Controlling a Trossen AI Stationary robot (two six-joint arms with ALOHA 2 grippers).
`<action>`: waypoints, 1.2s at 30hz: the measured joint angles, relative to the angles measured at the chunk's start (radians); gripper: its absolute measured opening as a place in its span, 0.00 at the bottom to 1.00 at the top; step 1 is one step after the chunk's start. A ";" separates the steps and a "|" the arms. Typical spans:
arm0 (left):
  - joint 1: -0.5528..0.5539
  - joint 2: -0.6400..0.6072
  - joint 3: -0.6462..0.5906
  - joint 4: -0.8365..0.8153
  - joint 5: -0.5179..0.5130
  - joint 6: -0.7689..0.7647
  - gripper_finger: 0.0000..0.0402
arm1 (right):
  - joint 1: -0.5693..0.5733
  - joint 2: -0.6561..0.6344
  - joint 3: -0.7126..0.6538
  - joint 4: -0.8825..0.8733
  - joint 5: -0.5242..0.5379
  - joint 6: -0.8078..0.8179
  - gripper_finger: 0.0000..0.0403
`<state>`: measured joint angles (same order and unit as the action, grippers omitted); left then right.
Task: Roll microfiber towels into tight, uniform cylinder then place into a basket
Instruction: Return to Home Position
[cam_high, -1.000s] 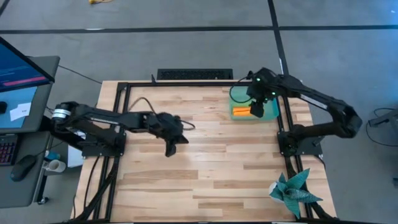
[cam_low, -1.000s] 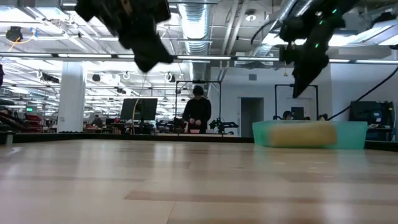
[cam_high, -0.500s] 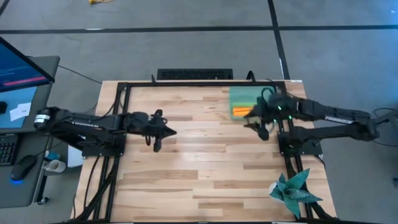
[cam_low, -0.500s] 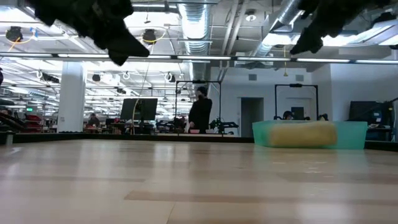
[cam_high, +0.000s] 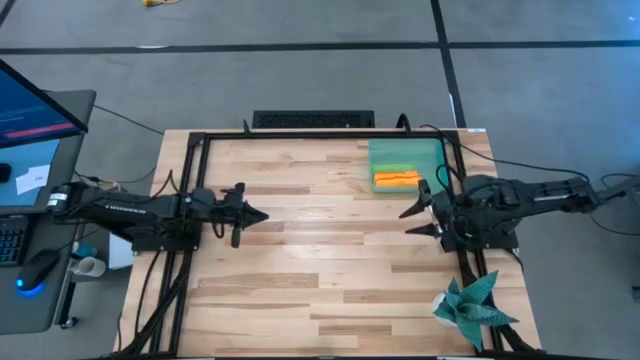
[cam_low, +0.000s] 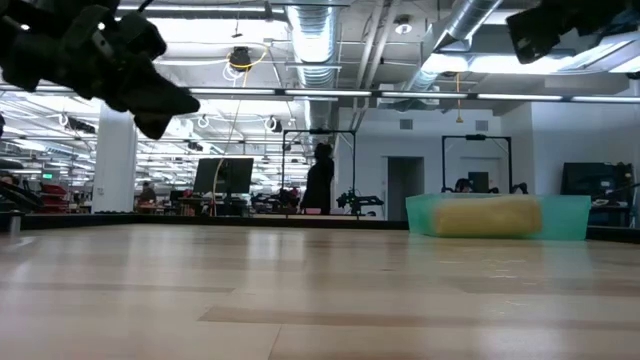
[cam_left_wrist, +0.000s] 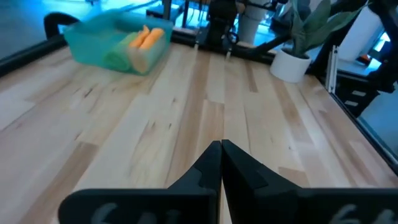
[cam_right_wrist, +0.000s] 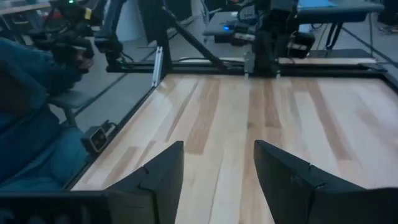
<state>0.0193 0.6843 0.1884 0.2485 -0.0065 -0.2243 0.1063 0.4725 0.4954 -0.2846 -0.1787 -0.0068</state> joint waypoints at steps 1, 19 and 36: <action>0.000 -0.022 -0.014 0.001 -0.002 0.005 0.00 | 0.006 -0.020 -0.019 0.004 0.000 0.004 0.53; 0.000 -0.341 -0.144 0.006 -0.030 0.150 0.00 | 0.017 -0.417 -0.340 0.094 0.082 0.087 0.53; 0.000 -0.410 -0.173 -0.003 -0.103 0.178 0.00 | 0.015 -0.457 -0.489 0.302 0.139 0.028 0.53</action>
<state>0.0193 0.2744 0.0154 0.2455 -0.1094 -0.0465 0.1211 0.0154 0.0063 0.0177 -0.0399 0.0211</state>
